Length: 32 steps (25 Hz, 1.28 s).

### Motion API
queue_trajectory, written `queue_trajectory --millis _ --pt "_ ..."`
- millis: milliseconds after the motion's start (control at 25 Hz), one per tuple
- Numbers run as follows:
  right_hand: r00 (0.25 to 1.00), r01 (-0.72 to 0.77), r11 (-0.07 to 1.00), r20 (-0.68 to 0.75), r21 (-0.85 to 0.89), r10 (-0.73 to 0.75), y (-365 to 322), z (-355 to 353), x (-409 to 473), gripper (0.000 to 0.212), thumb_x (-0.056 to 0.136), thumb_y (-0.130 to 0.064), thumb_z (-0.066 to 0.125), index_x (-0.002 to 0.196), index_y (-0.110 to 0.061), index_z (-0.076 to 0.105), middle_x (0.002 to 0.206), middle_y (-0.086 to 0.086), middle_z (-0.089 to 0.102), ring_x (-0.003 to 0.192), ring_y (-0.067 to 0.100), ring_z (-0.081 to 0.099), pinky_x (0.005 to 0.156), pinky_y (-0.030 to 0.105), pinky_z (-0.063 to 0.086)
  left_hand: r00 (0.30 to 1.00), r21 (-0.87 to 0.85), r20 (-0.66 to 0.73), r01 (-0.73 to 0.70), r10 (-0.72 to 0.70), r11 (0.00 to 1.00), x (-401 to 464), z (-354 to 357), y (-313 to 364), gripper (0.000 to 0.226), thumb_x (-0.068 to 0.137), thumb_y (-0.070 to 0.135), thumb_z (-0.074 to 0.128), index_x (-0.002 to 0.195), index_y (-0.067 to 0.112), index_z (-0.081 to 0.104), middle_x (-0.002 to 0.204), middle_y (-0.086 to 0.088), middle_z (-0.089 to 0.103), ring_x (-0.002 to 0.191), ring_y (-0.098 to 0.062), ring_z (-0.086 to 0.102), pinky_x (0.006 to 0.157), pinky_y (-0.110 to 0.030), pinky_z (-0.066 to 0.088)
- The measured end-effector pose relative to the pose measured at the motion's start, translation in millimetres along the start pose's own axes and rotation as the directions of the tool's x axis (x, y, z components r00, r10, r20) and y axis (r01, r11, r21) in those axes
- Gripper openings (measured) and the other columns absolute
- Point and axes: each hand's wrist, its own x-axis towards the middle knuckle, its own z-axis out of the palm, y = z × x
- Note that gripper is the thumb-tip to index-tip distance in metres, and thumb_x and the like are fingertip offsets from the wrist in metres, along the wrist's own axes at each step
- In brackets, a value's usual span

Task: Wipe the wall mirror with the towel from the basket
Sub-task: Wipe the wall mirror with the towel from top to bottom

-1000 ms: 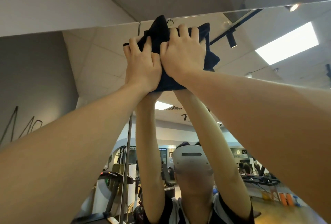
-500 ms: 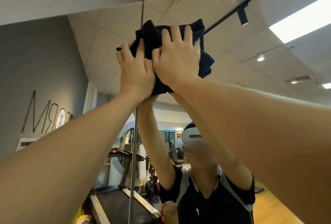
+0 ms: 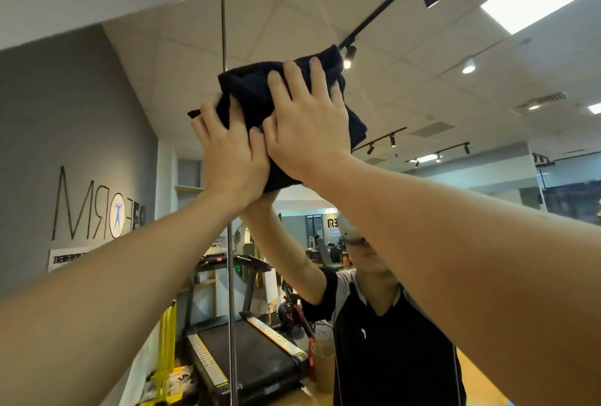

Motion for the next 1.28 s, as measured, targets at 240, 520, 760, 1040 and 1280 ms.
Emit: queue_trajectory --millis 240,520,760,1040,1280 --pt "0.999 0.049 0.999 -0.013 -0.020 -0.050 38.8 -10.1 -2.2 0.058 0.100 -0.039 0.039 0.153 -0.015 0.040 0.159 0.008 0.039 0.152 0.039 0.025 0.120 0.056 0.028 0.999 -0.028 -0.047 0.016 -0.017 0.999 -5.2 18.7 33.2 0.059 0.094 0.036 0.035 0.145 0.008 0.046 0.152 -0.017 0.031 0.133 -0.035 0.028 0.106 -0.017 0.018" --pt "0.998 0.045 0.999 -0.034 -0.010 -0.045 88.3 -29.2 -9.6 0.061 0.097 -0.045 0.041 0.151 -0.016 0.042 0.156 0.007 0.042 0.150 0.038 0.028 0.119 0.056 0.031 0.999 -0.030 -0.054 0.000 -0.002 1.000 -8.7 37.1 84.1 0.061 0.093 0.037 0.033 0.146 0.009 0.046 0.153 -0.017 0.031 0.133 -0.036 0.029 0.105 -0.026 0.028" --pt "0.998 0.027 0.999 -0.057 -0.018 -0.028 146.1 -53.3 -16.1 0.062 0.097 -0.047 0.043 0.151 -0.016 0.043 0.156 0.006 0.043 0.150 0.037 0.029 0.118 0.055 0.032 0.998 -0.015 -0.057 -0.025 0.024 1.000 -7.9 60.5 141.8 0.061 0.093 0.038 0.033 0.146 0.009 0.044 0.153 -0.019 0.032 0.132 -0.040 0.032 0.111 -0.044 0.035" --pt "0.995 0.000 1.000 -0.100 -0.029 -0.003 227.0 -85.9 -21.1 0.070 0.091 -0.046 0.021 0.148 -0.018 0.048 0.153 0.003 0.047 0.148 0.034 0.033 0.114 0.051 0.036 0.998 -0.030 -0.055 -0.036 0.034 0.999 -5.9 93.1 225.7 0.061 0.094 0.037 0.035 0.148 0.010 0.041 0.152 -0.019 0.032 0.131 -0.038 0.032 0.106 -0.045 0.044" --pt "0.989 -0.021 1.000 -0.143 -0.012 0.019 302.7 -116.6 -29.9 0.068 0.091 -0.048 0.024 0.146 -0.018 0.050 0.151 0.004 0.049 0.147 0.034 0.035 0.114 0.052 0.037 0.996 -0.048 -0.060 -0.076 0.073 0.996 -6.0 120.4 302.2 0.064 0.092 0.039 0.031 0.149 0.011 0.041 0.151 -0.019 0.032 0.129 -0.038 0.033 0.105 -0.042 0.041"
